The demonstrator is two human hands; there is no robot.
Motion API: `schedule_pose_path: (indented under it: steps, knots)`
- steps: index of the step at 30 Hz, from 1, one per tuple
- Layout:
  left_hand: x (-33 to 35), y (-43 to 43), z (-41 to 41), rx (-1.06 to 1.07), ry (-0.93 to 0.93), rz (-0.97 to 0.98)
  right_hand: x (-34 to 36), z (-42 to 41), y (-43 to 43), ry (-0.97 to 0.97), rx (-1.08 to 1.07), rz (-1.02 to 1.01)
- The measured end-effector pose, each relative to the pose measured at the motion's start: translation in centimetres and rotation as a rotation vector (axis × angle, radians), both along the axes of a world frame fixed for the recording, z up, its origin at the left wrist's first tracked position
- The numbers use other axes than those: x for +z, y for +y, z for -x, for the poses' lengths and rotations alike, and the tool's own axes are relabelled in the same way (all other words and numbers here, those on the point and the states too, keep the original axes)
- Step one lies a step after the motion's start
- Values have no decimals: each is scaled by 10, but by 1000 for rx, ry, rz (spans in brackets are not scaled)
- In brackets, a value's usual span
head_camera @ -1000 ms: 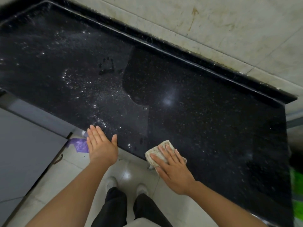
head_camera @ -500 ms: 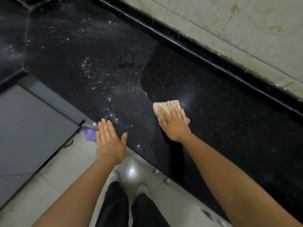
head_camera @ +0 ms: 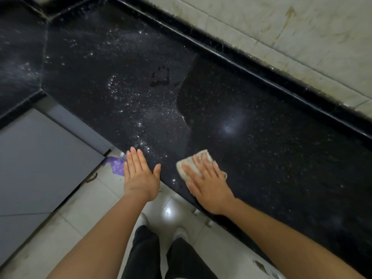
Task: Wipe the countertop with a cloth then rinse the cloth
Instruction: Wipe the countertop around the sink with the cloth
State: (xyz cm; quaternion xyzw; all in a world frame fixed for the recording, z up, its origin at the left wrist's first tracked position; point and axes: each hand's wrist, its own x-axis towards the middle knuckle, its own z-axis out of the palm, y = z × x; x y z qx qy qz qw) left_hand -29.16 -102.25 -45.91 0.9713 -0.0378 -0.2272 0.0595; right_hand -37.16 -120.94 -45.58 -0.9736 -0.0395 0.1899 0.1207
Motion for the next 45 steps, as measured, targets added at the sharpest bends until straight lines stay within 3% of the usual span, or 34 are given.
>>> schedule_pose_path:
  steps: [7, 9, 11, 15, 24, 32, 38, 45]
  knots:
    - [3, 2, 3, -11, -44, 23, 8, 36, 8, 84, 92, -23]
    - [2, 6, 3, -13, -65, 80, 2, 34, 6, 8, 99, 61]
    - [-2, 13, 3, -32, -92, 148, 0, 20, 9, -39, 21, 108]
    - [-5, 39, -10, -136, -103, 225, -3, -47, 15, -34, -210, 15]
    - [-6, 105, -127, -207, -197, 166, -5, -159, 21, 45, -656, 21]
    - [-23, 131, -169, -393, -190, 214, -1, -46, 92, -9, -728, 50]
    - [-21, 133, -170, -415, -178, 245, -7, -41, 153, -8, -1197, 108]
    - [-21, 132, -171, -415, -161, 267, -6, -111, 199, 10, -1085, 18]
